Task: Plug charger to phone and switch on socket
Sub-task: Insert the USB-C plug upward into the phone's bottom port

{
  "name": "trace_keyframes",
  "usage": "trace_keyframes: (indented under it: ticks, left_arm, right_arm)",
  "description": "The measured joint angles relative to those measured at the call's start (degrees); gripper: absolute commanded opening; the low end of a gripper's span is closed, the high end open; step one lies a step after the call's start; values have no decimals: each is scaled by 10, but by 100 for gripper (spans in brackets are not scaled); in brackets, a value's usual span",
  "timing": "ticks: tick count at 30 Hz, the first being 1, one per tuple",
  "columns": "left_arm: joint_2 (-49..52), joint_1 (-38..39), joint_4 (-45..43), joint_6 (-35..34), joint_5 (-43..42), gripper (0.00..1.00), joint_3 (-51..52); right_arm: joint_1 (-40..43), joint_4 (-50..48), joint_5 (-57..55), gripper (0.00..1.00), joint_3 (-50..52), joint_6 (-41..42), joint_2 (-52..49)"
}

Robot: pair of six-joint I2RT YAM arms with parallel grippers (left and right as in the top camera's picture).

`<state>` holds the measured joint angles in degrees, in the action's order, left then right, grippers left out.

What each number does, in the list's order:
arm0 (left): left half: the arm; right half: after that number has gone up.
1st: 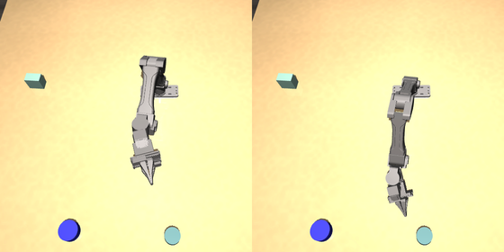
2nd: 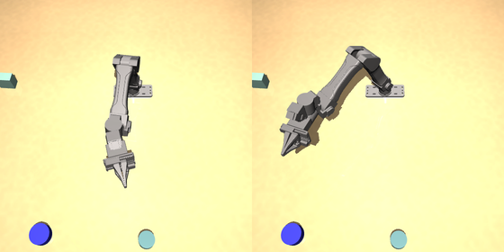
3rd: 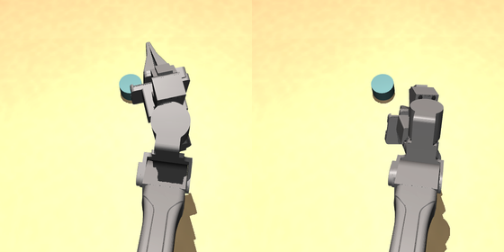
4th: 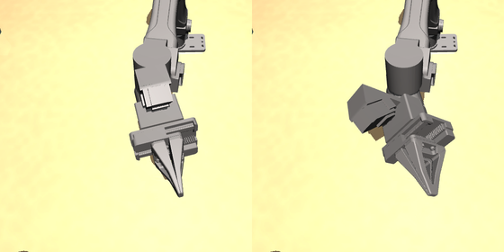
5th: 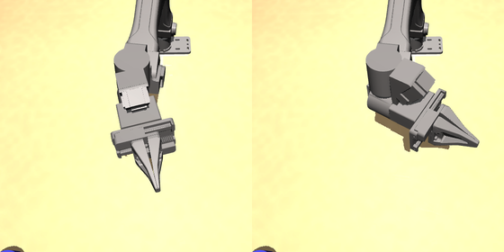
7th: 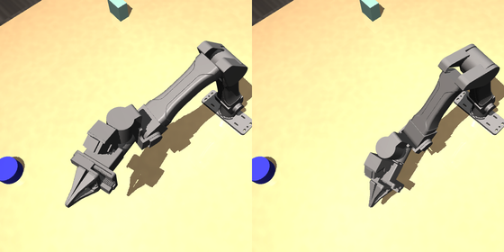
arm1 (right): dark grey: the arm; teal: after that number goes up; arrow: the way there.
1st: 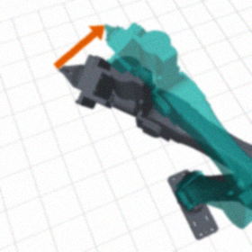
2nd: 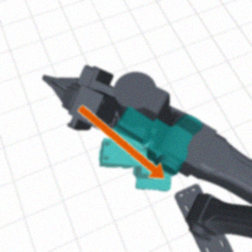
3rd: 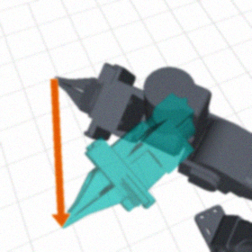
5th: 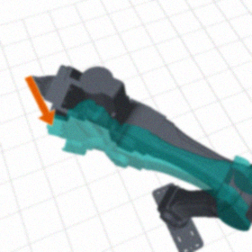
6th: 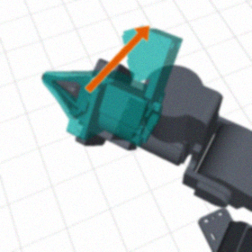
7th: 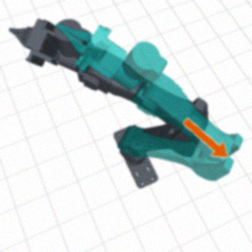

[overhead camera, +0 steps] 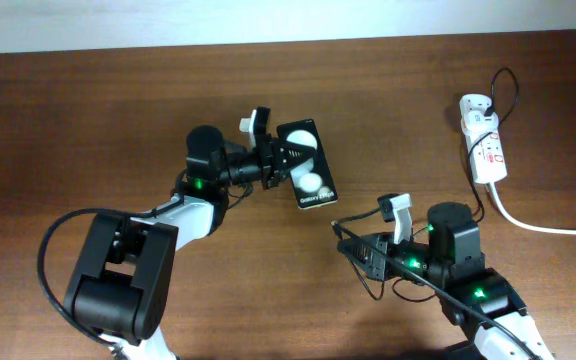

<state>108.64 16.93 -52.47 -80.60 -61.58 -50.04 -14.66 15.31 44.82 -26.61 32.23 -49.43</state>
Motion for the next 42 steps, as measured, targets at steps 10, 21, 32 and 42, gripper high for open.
trace_keyframes:
  ticks: [10,21,32,42]
  left_arm:
    - [0,0,0,12,10,0,0]
    - [0,0,0,22,11,0,0]
    - [0,0,0,22,19,0,0]
    - [0,0,0,22,23,0,0]
  right_arm:
    - [0,-112,30,4,3,35,-92]
    - [-38,-157,-36,4,4,49,-93]
    - [-52,-176,-37,4,4,50,-94]
    - [-53,-173,-61,4,4,51,-94]
